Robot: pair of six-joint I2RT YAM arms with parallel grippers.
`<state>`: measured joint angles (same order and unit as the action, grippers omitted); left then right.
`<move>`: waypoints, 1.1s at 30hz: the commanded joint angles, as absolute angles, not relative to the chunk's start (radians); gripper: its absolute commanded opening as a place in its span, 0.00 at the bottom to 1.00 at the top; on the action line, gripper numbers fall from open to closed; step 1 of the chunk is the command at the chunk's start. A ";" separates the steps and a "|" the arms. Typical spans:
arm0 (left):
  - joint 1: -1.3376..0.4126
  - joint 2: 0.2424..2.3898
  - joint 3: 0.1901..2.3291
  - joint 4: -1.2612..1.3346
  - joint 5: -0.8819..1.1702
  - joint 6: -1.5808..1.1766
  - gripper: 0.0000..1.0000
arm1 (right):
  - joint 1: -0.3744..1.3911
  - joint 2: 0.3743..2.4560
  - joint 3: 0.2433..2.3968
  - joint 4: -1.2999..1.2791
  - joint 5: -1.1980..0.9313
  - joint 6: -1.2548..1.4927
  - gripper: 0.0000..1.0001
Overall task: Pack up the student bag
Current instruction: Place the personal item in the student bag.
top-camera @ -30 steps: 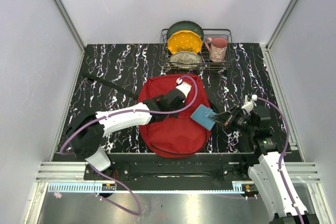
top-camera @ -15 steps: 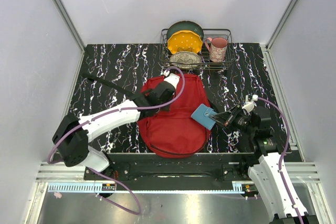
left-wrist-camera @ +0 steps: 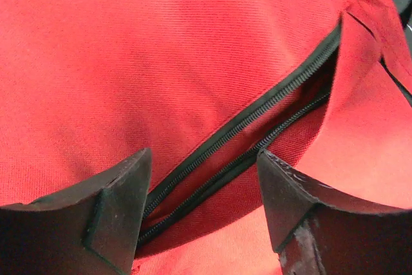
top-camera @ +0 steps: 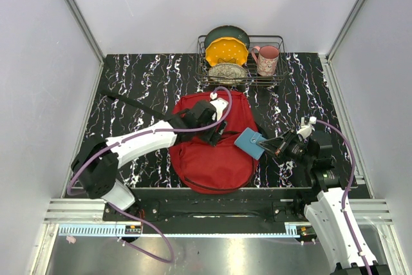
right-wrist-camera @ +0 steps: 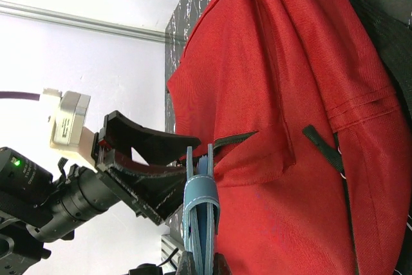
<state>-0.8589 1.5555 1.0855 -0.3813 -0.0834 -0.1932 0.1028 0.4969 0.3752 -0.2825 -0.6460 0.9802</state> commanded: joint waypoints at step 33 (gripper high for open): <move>-0.887 1.606 1.026 -0.181 -0.422 -0.229 0.23 | 0.107 0.483 0.371 -0.239 -0.646 0.989 0.00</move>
